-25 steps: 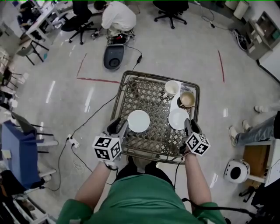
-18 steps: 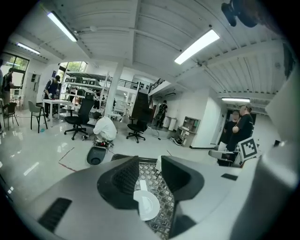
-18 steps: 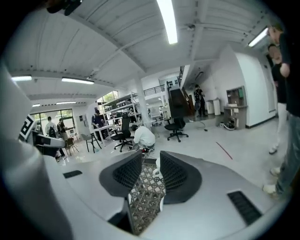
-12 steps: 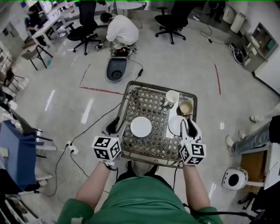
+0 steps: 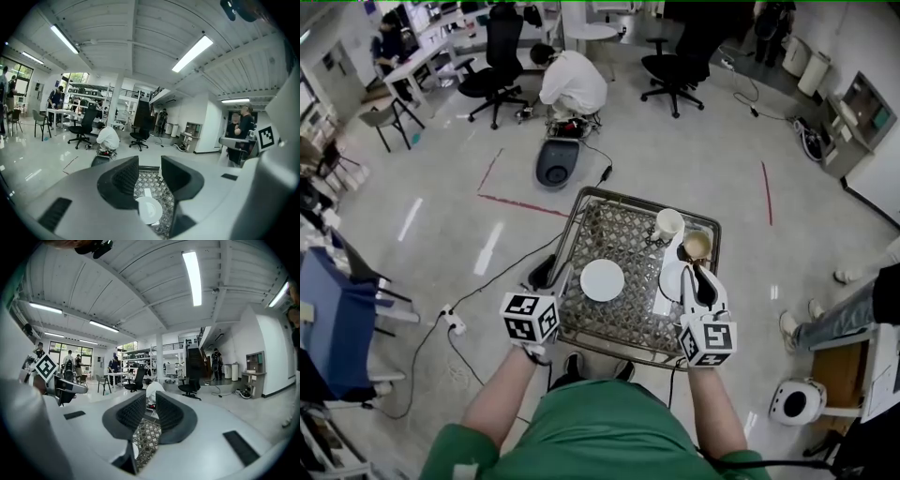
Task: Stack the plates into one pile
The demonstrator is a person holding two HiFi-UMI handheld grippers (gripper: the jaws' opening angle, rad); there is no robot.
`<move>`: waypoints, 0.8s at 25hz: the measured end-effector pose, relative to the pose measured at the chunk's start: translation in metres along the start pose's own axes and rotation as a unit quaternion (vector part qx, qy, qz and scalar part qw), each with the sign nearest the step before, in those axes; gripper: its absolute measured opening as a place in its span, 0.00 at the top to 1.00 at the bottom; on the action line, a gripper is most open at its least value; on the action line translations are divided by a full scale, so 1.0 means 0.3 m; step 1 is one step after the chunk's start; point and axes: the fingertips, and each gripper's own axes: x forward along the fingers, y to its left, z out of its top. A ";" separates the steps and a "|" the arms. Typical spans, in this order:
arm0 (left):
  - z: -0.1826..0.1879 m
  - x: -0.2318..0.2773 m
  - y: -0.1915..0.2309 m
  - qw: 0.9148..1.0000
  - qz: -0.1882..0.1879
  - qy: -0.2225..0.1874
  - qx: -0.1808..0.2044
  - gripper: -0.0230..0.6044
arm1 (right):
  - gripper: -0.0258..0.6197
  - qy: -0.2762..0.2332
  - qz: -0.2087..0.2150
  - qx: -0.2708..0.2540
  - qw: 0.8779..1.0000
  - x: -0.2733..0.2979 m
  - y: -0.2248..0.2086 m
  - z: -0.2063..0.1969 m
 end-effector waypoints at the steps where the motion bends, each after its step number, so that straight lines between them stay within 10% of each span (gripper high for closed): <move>1: -0.013 0.008 0.003 1.000 0.008 0.003 0.005 0.71 | 0.84 -0.001 0.006 -0.003 1.000 0.000 -0.003 0.000; 8: -0.162 0.072 0.029 0.998 0.041 0.047 0.000 0.71 | 0.86 -0.001 0.029 -0.042 0.999 -0.042 -0.051 0.001; 20: -0.586 0.273 0.118 0.972 0.008 0.185 -0.141 0.71 | 0.87 0.060 -0.005 -0.013 0.998 -0.118 -0.167 -0.171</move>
